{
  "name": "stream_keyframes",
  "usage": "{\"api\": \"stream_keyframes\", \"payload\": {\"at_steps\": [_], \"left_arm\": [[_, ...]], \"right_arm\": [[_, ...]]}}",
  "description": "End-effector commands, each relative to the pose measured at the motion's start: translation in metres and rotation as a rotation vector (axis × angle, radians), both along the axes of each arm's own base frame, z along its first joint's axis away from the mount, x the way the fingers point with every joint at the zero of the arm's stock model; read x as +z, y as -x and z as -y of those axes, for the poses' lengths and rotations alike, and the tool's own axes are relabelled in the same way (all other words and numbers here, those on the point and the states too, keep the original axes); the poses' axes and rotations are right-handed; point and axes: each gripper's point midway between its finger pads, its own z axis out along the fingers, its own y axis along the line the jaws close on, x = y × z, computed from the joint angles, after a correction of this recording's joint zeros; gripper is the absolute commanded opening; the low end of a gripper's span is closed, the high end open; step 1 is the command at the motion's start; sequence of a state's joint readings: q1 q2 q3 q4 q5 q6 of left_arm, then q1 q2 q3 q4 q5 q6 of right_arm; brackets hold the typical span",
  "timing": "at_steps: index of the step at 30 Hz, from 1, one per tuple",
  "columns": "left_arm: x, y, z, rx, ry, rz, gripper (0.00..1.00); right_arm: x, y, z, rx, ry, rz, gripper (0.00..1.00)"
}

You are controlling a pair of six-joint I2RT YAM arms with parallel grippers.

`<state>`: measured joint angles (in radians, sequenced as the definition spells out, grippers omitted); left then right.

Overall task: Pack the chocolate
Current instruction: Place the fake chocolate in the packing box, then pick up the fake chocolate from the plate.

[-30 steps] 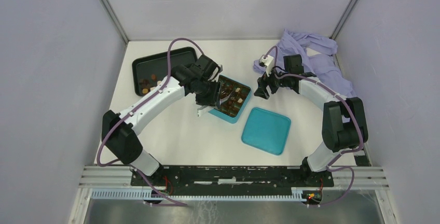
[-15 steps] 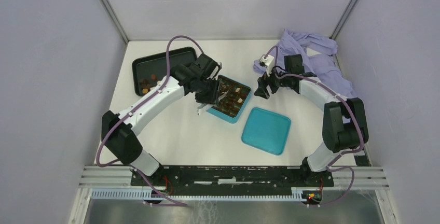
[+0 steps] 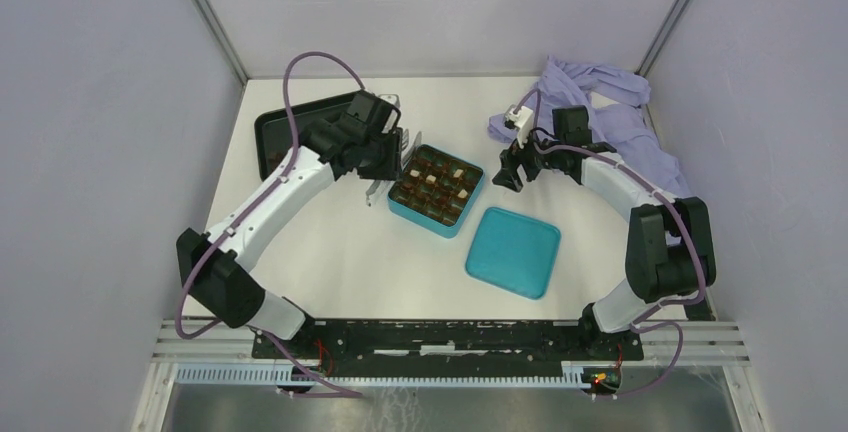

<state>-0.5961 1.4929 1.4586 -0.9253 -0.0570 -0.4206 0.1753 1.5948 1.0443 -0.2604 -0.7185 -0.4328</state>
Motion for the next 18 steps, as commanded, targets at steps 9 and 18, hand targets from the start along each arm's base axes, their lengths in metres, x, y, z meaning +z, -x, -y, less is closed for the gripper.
{"api": "stream_keyframes", "payload": {"at_steps": [9,18], "left_arm": [[0.02,-0.045,-0.092,0.155,-0.016,0.12,0.44],[0.002,-0.059,-0.149,0.237,-0.082,0.088,0.44]], "right_arm": [[0.018,-0.002,-0.001,0.015,-0.035,0.056,0.81],[0.02,-0.006,-0.005,0.018,-0.052,0.036,0.81]]}}
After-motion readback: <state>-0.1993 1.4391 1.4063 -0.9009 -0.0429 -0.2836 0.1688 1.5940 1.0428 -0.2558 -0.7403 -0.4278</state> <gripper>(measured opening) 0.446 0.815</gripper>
